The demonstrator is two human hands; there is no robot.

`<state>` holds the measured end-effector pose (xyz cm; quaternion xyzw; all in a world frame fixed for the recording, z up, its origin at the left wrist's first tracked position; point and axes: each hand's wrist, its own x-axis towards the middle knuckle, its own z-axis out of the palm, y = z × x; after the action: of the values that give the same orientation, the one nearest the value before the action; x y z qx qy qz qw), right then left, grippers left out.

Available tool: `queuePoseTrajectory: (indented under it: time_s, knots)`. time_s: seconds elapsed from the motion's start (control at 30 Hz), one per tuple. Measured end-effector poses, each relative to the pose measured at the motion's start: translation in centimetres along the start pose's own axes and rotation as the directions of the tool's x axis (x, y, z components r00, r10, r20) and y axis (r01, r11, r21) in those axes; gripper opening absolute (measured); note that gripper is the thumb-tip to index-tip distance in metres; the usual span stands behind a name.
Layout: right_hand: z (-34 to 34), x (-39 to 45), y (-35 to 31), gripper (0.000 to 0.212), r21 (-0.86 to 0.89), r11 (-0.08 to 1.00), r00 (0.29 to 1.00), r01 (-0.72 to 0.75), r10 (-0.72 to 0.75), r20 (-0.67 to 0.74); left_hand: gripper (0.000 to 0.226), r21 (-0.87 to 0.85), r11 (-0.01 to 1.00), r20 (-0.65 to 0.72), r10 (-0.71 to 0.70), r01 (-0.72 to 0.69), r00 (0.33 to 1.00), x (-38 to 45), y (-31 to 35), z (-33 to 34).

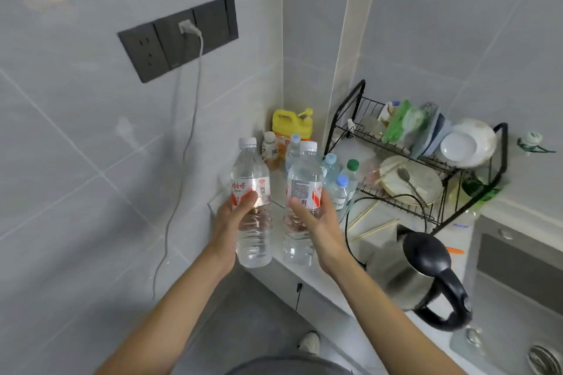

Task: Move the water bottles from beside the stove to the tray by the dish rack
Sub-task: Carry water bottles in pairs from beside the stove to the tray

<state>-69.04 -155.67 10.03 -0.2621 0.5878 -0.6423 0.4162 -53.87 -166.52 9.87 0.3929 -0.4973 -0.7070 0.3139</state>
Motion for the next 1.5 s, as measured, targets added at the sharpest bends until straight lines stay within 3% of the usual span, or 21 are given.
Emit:
queuePoseTrajectory:
  time_s: [0.1, 0.13, 0.2, 0.3, 0.4, 0.53, 0.67, 0.8, 1.0, 1.2, 1.5]
  knots:
    - [-0.9, 5.6, -0.4, 0.087, -0.042, 0.998, 0.999, -0.037, 0.038, 0.006, 0.083, 0.003, 1.000, 0.016, 0.003, -0.003, 1.000, 4.9, 1.3, 1.1]
    - [-1.1, 7.2, -0.5, 0.088, -0.038, 0.998, 0.999, -0.044, 0.044, 0.012, 0.080, 0.038, 0.999, 0.017, 0.013, -0.014, 1.000, 6.4, 1.6, 1.3]
    - [-1.3, 9.8, -0.6, 0.071, -0.038, 0.998, 0.999, -0.052, 0.053, 0.006, 0.068, 0.109, 0.994, 0.038, 0.022, -0.026, 0.999, 8.9, 2.1, 1.8]
    - [-1.4, 12.6, -0.2, 0.062, -0.061, 0.998, 0.999, -0.034, 0.031, -0.040, 0.050, 0.181, 0.983, 0.054, 0.017, -0.027, 0.998, 12.1, 2.5, 2.2]
    - [-1.2, 14.6, 0.7, 0.057, -0.071, 0.997, 0.996, -0.028, 0.021, -0.091, 0.050, 0.217, 0.976, 0.070, 0.007, -0.022, 0.998, 15.4, 2.1, 1.9]
    - [-0.5, 16.5, 2.4, 0.051, -0.253, 0.968, 0.974, -0.001, -0.056, -0.219, 0.051, 0.242, 0.970, 0.103, -0.003, -0.022, 0.995, 19.1, 1.2, 1.7]
    - [1.2, 17.5, 3.9, 0.055, -0.458, 0.887, 0.923, -0.067, -0.119, -0.366, 0.048, 0.305, 0.951, 0.151, -0.001, -0.045, 0.989, 22.3, 0.0, 1.0]
    - [2.6, 17.8, 6.3, 0.073, -0.585, 0.794, 0.893, -0.164, -0.132, -0.430, 0.055, 0.427, 0.903, 0.217, -0.049, -0.049, 0.975, 24.4, -1.7, -0.1]
    - [3.3, 17.7, 9.5, 0.079, -0.628, 0.715, 0.849, -0.306, -0.093, -0.520, 0.061, 0.564, 0.813, 0.369, -0.091, -0.145, 0.925, 26.4, -3.7, -1.0]
    - [3.6, 17.4, 10.9, 0.079, -0.649, 0.674, 0.842, -0.352, -0.076, -0.535, 0.079, 0.681, 0.718, 0.412, -0.211, -0.146, 0.887, 28.1, -5.5, -2.2]
    - [3.4, 17.8, 10.7, 0.068, -0.724, 0.616, 0.913, -0.310, -0.020, -0.408, 0.061, 0.712, 0.677, 0.463, -0.249, -0.189, 0.851, 28.0, -5.4, -2.8]
